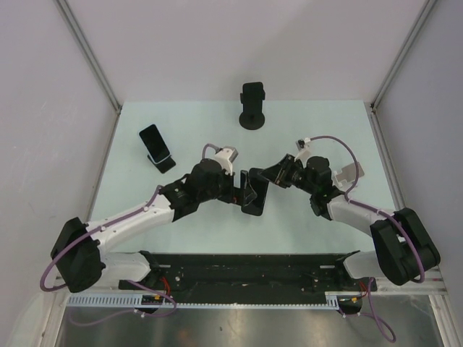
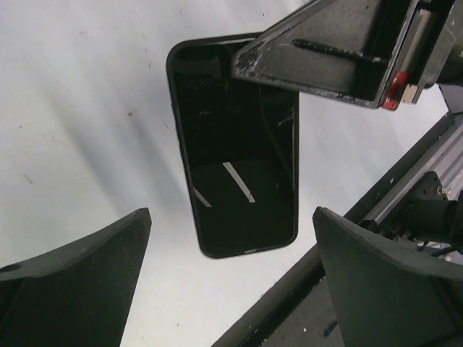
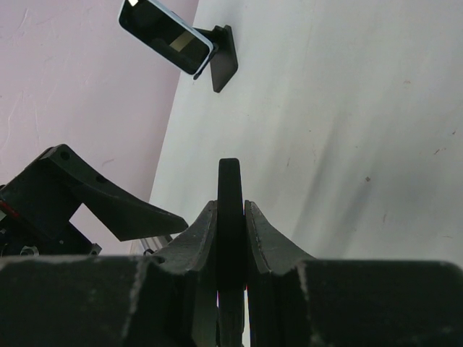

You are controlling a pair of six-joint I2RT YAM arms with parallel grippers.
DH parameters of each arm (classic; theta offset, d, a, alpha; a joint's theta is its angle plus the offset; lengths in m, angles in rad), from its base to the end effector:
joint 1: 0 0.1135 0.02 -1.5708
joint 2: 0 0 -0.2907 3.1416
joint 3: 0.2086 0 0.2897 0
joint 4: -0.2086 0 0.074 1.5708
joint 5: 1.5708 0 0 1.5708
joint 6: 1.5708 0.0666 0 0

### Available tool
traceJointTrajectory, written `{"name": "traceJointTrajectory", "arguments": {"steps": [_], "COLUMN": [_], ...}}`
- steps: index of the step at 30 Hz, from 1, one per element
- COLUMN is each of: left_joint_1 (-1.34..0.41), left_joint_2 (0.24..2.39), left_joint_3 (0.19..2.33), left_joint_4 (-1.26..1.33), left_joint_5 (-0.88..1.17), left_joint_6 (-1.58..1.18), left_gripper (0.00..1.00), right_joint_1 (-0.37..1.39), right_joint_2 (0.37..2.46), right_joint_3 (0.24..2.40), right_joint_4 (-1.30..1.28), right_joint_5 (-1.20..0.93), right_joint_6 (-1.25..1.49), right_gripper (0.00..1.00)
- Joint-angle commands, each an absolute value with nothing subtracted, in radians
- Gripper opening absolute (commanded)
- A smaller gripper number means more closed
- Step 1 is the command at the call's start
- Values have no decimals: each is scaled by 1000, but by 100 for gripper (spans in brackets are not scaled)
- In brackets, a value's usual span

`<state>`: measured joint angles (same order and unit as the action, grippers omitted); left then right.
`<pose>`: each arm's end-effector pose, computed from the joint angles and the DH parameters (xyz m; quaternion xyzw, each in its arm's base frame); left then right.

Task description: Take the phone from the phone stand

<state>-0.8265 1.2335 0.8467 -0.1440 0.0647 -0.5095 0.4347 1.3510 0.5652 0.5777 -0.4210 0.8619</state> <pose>0.2204 -0.2457 0.2654 0.1528 0.8540 -0.3297 0.3725 0.2890 0.1642 0.2113 0.0324 0.7702 0.5013 0.3930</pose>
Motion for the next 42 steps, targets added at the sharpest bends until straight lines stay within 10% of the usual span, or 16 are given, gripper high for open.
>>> {"name": "traceJointTrajectory", "arguments": {"steps": [1, 29, 36, 42], "left_joint_1": [-864, -942, -943, -943], "left_joint_2": [1276, 1425, 1433, 1440], "left_joint_3": [907, 939, 939, 939], "left_joint_4": [-130, -133, -140, -147], "left_joint_5": [37, 8, 3, 3], "left_joint_6": [-535, -480, -448, -433], "left_gripper": [100, 98, 76, 37], "right_joint_1": [451, 476, 486, 489], "right_joint_2": [1333, 1307, 1313, 1305], "right_joint_3": [565, 555, 555, 554], "right_joint_4": [695, 692, 677, 654], "right_joint_5": [-394, -397, -394, -384], "right_joint_6": [908, 908, 897, 885], "right_gripper": [0, 0, 0, 8]}}
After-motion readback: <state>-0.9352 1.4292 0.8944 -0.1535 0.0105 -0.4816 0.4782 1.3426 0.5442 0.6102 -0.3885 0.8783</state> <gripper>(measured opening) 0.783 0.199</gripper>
